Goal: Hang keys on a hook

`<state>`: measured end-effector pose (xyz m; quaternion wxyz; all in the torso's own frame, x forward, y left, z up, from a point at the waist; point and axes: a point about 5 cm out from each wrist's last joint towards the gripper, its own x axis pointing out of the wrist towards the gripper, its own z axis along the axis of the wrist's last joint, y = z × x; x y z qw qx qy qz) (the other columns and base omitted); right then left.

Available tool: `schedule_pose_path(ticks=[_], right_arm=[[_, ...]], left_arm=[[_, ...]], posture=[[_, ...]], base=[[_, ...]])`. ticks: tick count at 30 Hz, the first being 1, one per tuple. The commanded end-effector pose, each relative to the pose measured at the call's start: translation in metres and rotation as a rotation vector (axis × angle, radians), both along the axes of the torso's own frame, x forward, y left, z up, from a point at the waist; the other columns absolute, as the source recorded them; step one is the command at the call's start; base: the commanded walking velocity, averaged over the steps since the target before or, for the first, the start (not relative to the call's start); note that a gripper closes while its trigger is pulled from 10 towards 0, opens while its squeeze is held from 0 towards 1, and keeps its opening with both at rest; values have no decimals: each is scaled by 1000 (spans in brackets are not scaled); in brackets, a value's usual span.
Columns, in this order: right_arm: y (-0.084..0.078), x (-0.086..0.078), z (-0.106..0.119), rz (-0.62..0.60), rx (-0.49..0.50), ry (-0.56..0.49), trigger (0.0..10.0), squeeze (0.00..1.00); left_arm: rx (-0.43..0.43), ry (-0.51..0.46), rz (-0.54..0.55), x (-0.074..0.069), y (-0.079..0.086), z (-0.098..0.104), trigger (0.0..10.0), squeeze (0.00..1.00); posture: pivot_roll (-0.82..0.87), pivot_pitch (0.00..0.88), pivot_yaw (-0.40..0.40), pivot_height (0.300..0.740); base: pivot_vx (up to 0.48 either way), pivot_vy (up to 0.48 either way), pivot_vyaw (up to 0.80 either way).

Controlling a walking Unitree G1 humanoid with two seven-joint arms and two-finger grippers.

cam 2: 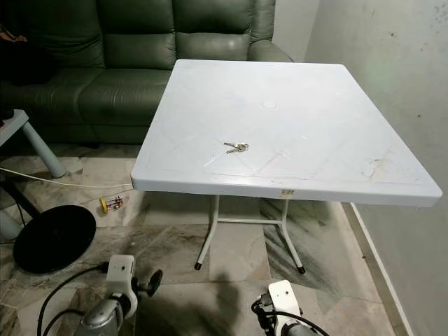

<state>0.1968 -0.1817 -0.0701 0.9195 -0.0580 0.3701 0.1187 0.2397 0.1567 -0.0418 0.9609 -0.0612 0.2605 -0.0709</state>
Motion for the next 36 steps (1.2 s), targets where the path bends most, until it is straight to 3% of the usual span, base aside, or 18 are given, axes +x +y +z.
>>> schedule_pose_path(ticks=[1, 7, 14, 20, 22, 29, 36], right_arm=[[0, 5, 4, -7, 15, -40, 10000, 1000], [0, 29, 24, -50, 69, -200, 10000, 1000], [4, 49, 42, -56, 124, -321, 10000, 1000], [7, 78, 75, -73, 196, -513, 10000, 1000], [7, 79, 76, -74, 197, -521, 10000, 1000], [6, 95, 105, -76, 220, -675, 10000, 1000], [4, 105, 132, -96, 257, -795, 10000, 1000]], left_arm=[[-14, -55, -1, 7, 0, 7, 10000, 0], [-54, -245, -18, 30, -5, 35, 10000, 0], [-81, -364, -15, 44, -7, 55, 10000, 0], [-109, -535, -21, 60, -10, 87, 10000, 0], [-111, -543, -20, 61, -10, 89, 10000, 0], [-121, -683, -15, 70, -12, 122, 10000, 0], [-121, -767, -11, 69, -10, 146, 10000, 0]], posture=[[18, 0, -25, 736], [12, 0, -20, 736], [8, 0, -17, 736], [8, 0, -17, 736], [8, 0, -17, 736], [15, 0, -23, 736], [15, 0, -22, 736]], base=[[0, 0, 0], [0, 0, 0], [0, 0, 0], [0, 0, 0], [0, 0, 0], [0, 0, 0], [0, 0, 0]])
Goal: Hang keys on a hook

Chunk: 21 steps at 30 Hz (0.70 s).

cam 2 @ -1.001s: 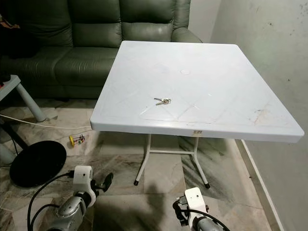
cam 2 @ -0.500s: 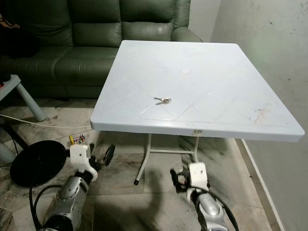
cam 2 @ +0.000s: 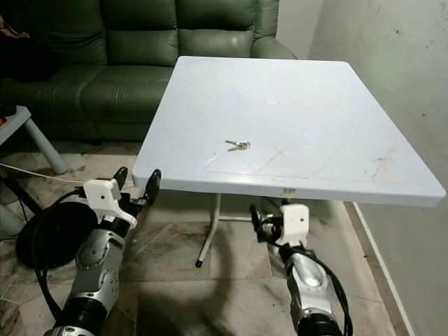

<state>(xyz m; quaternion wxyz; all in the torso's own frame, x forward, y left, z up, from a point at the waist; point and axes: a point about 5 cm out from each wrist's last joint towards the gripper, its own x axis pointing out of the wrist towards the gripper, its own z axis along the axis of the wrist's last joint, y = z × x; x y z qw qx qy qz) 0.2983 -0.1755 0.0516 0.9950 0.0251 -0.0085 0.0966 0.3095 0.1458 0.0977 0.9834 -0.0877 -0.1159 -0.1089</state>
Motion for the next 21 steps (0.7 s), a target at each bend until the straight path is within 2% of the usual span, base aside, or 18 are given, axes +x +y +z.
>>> schedule_pose_path(ticks=[1, 3, 4, 8, 14, 18, 19, 21], right_arm=[[-2, 4, 10, -15, 20, -39, 10000, 1000], [-2, 4, 12, -15, 23, -47, 10000, 1000], [-1, 4, 14, -5, 22, -55, 10000, 0], [5, 5, 24, 40, 16, -85, 10000, 0], [1, 8, 35, -1, 3, -95, 10000, 0], [0, 2, 45, -8, 34, -123, 10000, 0], [1, -4, 53, -9, 69, -151, 10000, 0], [1, -8, 57, -13, 94, -167, 10000, 0]], left_arm=[[3, -13, 1, -1, 1, 6, 10000, 0], [0, -14, 3, -1, 2, 8, 10000, 0], [-2, -19, -4, -3, 2, 10, 10000, 0], [-8, 4, 15, -5, 10, 17, 10000, 0], [-60, 43, 123, -3, 29, 23, 10000, 0], [-75, 30, 148, -9, 30, 33, 10000, 0], [-101, 33, 156, -15, 30, 35, 10000, 0], [-113, 41, 164, -19, 31, 35, 10000, 0]], posture=[[15, 0, -22, 736], [15, 0, -22, 736], [16, 0, -26, 736], [17, 0, -27, 736], [14, 0, -25, 736], [14, 0, -27, 736], [11, 0, -24, 736], [10, 0, -22, 736]], base=[[0, 0, 0], [0, 0, 0], [0, 0, 0], [0, 0, 0], [0, 0, 0], [0, 0, 0], [0, 0, 0], [0, 0, 0]])
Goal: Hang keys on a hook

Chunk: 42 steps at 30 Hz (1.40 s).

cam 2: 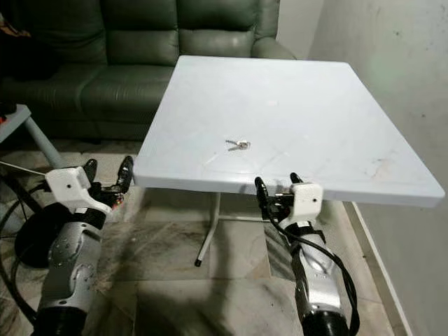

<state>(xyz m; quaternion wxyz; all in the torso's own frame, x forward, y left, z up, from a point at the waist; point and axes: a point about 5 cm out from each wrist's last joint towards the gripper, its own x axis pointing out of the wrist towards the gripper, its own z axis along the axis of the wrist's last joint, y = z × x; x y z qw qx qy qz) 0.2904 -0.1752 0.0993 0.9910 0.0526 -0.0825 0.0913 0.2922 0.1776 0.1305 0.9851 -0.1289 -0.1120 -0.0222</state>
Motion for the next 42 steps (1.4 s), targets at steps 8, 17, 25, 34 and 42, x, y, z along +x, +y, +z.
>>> schedule_pose_path(ticks=[8, 17, 25, 34, 42], right_arm=[[6, -17, 21, -23, 67, -63, 10000, 0], [7, -22, 16, -18, 49, -23, 10000, 0], [11, -20, 20, -4, 30, -9, 10000, 0], [13, -20, 23, 9, 20, -6, 10000, 0], [15, -20, 23, 14, 23, -2, 10000, 0]], left_arm=[[-43, 28, 26, -19, 0, -3, 10000, 0], [-27, 60, 22, -19, 3, -8, 10000, 0], [-26, 70, 3, -15, -4, -5, 10000, 0], [4, 64, -24, -14, -6, -2, 10000, 0], [22, 55, -42, -14, -11, 0, 10000, 0]], posture=[[13, 0, -21, 736], [18, 0, -25, 736], [18, 0, -23, 736], [17, 0, -23, 736], [19, 0, -23, 736]], base=[[0, 0, 0], [0, 0, 0], [0, 0, 0], [0, 0, 0], [184, 0, 0]])
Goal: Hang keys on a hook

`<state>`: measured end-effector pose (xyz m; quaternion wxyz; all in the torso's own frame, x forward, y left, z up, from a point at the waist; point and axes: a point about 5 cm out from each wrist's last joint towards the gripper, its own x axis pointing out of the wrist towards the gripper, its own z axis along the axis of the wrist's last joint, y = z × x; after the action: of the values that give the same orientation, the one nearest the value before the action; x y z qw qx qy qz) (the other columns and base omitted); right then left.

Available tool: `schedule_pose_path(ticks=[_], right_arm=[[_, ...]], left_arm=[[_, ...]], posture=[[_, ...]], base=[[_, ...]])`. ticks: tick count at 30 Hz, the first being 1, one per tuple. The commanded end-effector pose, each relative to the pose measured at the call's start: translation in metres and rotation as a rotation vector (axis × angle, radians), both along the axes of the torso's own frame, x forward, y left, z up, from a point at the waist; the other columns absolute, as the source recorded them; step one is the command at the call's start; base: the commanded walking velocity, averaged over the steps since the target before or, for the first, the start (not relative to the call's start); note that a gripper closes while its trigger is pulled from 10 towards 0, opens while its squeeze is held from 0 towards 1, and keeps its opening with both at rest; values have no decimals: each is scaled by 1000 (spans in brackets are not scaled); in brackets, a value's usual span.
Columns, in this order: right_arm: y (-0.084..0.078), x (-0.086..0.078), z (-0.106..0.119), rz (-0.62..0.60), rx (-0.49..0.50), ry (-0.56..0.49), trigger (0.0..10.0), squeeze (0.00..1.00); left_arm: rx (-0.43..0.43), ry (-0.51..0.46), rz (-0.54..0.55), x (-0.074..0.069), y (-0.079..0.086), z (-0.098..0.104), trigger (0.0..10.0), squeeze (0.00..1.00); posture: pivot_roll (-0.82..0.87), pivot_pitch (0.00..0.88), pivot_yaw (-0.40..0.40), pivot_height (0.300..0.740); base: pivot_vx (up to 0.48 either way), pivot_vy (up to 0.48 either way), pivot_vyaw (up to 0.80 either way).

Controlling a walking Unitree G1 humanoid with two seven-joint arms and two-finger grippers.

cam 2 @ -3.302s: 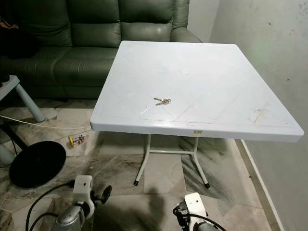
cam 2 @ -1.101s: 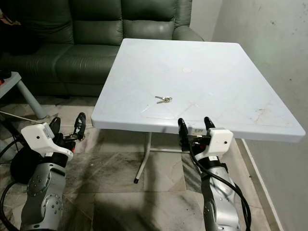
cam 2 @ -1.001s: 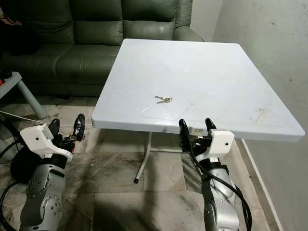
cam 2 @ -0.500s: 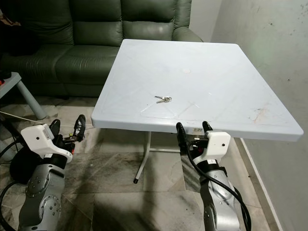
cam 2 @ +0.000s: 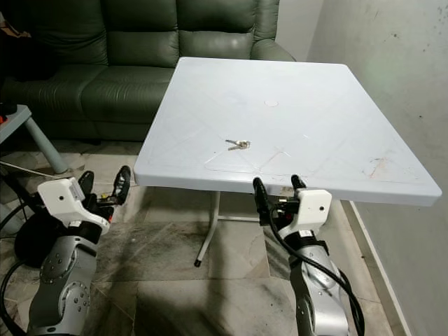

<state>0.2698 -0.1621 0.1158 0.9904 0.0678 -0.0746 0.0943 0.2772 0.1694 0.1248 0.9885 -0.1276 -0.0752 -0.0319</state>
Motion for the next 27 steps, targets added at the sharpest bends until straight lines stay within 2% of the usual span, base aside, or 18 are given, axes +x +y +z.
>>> schedule_pose_path(ticks=[1, 27], right_arm=[[3, 0, 6, 5, -5, -20, 10000, 0], [5, -3, 4, 23, -15, -7, 10000, 0]], left_arm=[[15, -17, -15, 1, -3, 6, 10000, 0], [14, -13, -37, -4, -11, 5, 10000, 0]], posture=[[19, 0, -23, 736], [21, 0, -27, 736]], base=[[326, 0, 0], [380, 0, 0]])
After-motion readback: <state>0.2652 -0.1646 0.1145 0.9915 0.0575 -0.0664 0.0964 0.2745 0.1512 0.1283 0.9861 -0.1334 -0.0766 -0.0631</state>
